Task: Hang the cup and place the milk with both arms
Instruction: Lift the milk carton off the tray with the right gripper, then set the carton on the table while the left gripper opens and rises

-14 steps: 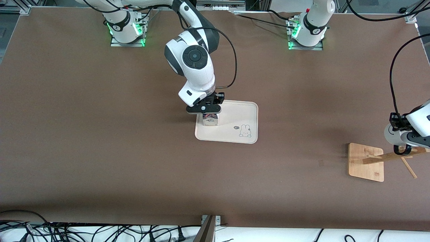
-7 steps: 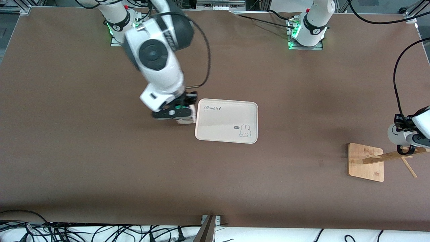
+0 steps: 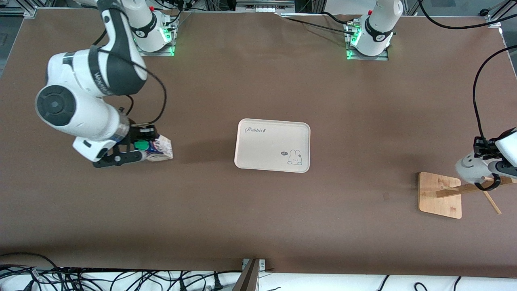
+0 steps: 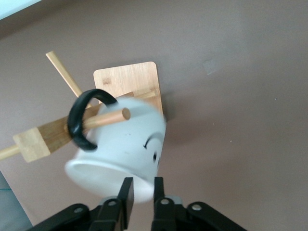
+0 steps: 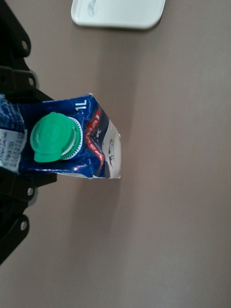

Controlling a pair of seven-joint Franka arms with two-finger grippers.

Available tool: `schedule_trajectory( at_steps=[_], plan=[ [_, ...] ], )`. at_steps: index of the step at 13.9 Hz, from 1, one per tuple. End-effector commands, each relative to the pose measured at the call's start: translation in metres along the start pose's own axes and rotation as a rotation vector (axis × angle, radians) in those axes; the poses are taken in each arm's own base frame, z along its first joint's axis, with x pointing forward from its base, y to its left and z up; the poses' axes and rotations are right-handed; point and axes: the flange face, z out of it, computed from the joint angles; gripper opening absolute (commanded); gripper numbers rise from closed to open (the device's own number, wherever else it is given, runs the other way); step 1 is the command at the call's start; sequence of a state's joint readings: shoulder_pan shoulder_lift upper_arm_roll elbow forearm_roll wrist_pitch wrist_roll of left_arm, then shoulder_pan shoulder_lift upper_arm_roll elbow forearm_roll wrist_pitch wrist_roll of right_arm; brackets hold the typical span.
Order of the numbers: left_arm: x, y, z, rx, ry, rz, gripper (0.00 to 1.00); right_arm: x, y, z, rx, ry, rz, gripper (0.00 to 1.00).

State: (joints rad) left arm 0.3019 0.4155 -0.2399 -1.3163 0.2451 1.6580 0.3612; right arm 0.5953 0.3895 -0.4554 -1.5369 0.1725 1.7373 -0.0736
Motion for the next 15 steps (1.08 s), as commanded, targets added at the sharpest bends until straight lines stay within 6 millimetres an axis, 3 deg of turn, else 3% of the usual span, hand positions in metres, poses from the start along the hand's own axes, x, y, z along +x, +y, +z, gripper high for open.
schedule_trajectory(
  at_steps=[1,3,5,10,12,15],
  plan=[
    [0.006,0.006,-0.008,0.006,0.006,0.004,1.0,-0.035,0.042,0.035,0.05,0.033,-0.046,0.58],
    [0.007,0.009,-0.012,0.007,0.011,-0.026,1.0,-0.047,0.059,0.059,0.055,0.041,-0.041,0.58],
    [0.008,0.019,-0.019,0.004,0.018,-0.037,1.0,-0.054,0.063,0.073,0.058,0.055,-0.034,0.58],
    [0.002,0.111,-0.073,-0.019,-0.015,-0.06,1.0,-0.055,0.064,0.084,0.055,0.054,-0.021,0.58],
    [-0.003,0.135,-0.084,-0.015,-0.008,-0.037,1.0,-0.054,0.064,0.085,0.054,0.052,-0.001,0.58],
    [-0.004,0.139,-0.084,-0.076,0.001,-0.034,1.0,-0.051,0.062,0.09,0.047,0.056,0.059,0.58]
  ],
)
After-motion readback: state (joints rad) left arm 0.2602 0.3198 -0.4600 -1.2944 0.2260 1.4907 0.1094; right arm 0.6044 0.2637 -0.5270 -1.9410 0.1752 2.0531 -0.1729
